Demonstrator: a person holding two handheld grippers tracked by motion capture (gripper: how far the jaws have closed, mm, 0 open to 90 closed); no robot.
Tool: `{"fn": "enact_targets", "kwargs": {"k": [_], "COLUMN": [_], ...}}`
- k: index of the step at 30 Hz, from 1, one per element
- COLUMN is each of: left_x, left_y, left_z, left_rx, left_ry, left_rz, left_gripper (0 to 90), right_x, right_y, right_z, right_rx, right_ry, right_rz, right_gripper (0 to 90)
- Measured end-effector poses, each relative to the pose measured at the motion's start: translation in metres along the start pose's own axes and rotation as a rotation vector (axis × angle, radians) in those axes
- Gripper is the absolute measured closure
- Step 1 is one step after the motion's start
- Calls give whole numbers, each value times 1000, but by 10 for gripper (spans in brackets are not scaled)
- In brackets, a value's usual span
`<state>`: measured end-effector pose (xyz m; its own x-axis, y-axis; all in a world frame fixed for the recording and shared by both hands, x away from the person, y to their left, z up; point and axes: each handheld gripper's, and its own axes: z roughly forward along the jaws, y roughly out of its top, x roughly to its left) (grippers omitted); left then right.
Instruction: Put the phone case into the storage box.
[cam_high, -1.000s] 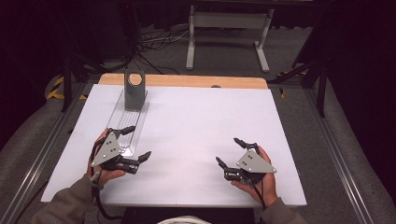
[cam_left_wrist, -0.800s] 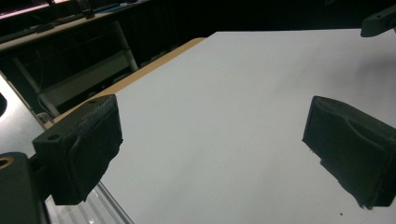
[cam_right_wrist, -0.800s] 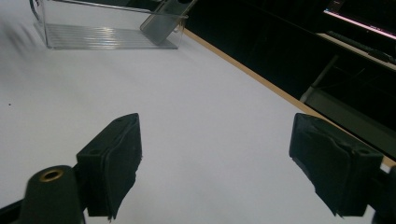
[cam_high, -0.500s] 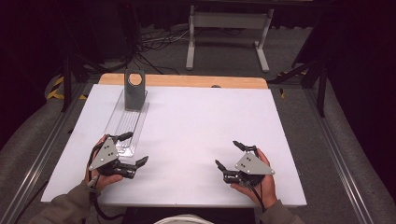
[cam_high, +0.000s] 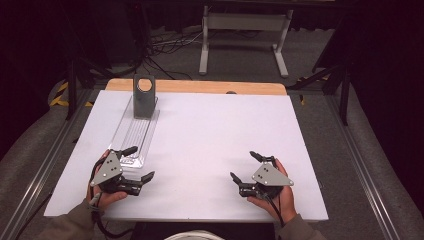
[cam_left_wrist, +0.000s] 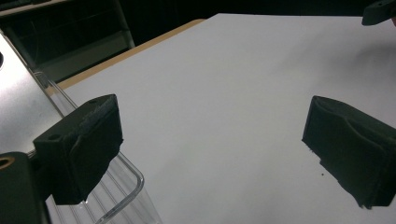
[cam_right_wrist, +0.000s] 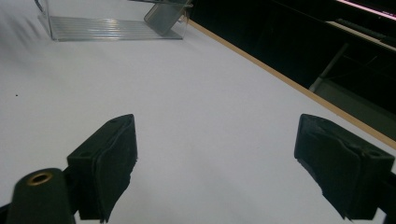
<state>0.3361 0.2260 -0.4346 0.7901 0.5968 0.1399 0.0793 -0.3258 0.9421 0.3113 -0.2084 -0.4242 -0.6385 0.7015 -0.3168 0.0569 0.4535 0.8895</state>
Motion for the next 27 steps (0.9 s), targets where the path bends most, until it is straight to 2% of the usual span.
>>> {"fn": "enact_targets", "kwargs": {"k": [3, 12, 17, 23, 27], "left_x": [-1, -4, -6, -2, -1], "left_y": [1, 4, 6, 8, 6], "left_z": [1, 0, -1, 0, 3], "left_rx": [3, -16, -18, -39, -27], "left_ry": [4, 12, -2, -23, -49], "left_rz": [14, 10, 36, 19, 19], "left_gripper": [54, 55, 53, 41, 39], "right_x": [0, -2, 0, 3, 0], "right_y": [0, 0, 1, 1, -1], "right_z": [-1, -4, -3, -4, -5], "right_rx": [-4, -17, -12, 0, -8], "right_ry": [3, 11, 6, 4, 7], "right_rz": [3, 6, 0, 1, 24], "right_gripper": [143, 123, 111, 81, 68]}}
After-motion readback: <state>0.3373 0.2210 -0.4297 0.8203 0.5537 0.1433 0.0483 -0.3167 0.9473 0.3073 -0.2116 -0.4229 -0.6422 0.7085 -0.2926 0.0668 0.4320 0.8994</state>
